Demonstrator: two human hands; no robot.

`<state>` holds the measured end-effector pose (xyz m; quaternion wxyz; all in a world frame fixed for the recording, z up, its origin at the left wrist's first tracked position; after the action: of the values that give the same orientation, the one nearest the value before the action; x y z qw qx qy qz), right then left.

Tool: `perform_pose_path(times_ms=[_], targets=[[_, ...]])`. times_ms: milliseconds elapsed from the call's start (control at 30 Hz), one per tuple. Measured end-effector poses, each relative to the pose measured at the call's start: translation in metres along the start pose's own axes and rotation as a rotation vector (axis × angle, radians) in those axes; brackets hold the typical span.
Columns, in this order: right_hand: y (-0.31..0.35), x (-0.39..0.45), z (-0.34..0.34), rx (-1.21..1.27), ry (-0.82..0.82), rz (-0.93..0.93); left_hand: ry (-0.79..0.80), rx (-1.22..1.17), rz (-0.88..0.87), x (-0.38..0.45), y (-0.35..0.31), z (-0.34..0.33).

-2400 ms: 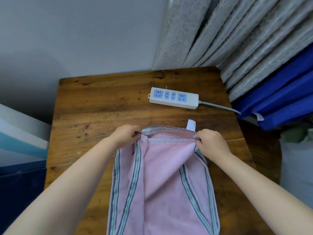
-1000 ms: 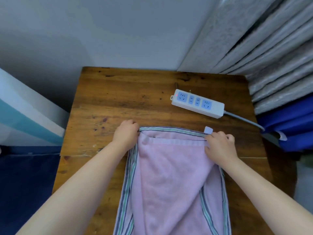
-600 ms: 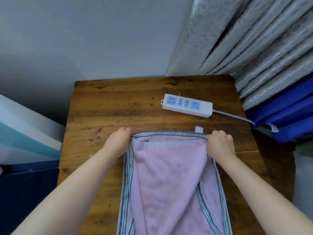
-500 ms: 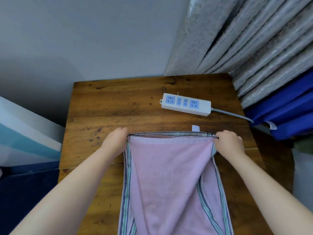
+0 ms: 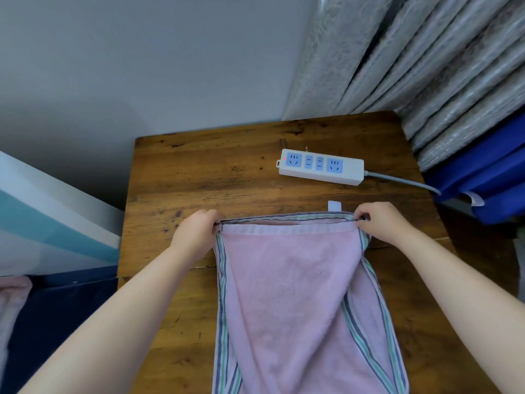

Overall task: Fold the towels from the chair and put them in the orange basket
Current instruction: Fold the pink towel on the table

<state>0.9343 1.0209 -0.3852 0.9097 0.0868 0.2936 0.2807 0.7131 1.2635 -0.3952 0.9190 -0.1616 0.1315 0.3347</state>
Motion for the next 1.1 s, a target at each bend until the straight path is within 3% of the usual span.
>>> perform_pose_path(times_ms=[133, 333, 433, 633, 767, 867, 933, 1033, 1100], targets=[[0.014, -0.011, 0.025, 0.000, -0.092, 0.127, -0.051, 0.090, -0.029, -0.014, 0.006, 0.032], [0.068, -0.040, 0.105, -0.042, -0.390, 0.379, -0.465, -0.081, 0.011, -0.031, 0.017, 0.136], [0.100, -0.064, 0.146, -0.042, -0.593, 0.467, -0.671, 0.017, -0.032, -0.055, 0.012, 0.178], [0.125, -0.120, 0.189, -0.244, -0.883, 0.734, -0.855, 0.227, -0.143, -0.109, 0.015, 0.228], [0.130, -0.151, 0.194, -0.243, -1.001, 0.728, -1.013, 0.164, -0.264, -0.142, 0.020, 0.231], [0.117, -0.171, 0.176, -0.292, -0.906, 0.806, -0.926, 0.255, -0.427, -0.161, 0.035, 0.210], [0.106, -0.184, 0.148, -0.325, -0.711, 0.850, -0.707, 0.341, -0.537, -0.174, 0.047, 0.189], [0.098, -0.196, 0.115, -0.356, -0.466, 0.730, -0.381, 0.340, -0.468, -0.188, 0.051, 0.168], [0.101, -0.192, 0.109, -0.364, -0.438, 0.548, -0.368, 0.276, -0.370, -0.188, 0.045, 0.167]])
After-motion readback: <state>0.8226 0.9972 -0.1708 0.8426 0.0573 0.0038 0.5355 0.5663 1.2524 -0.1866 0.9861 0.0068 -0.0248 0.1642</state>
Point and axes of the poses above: each hand's wrist, its own x-axis towards the middle knuckle, its own z-axis out of the back of the hand, y = z × x, the point moved 2 cm from there along x, towards the middle knuckle, and after that the axes turned 2 degrees about z, right-handed, at the moved point
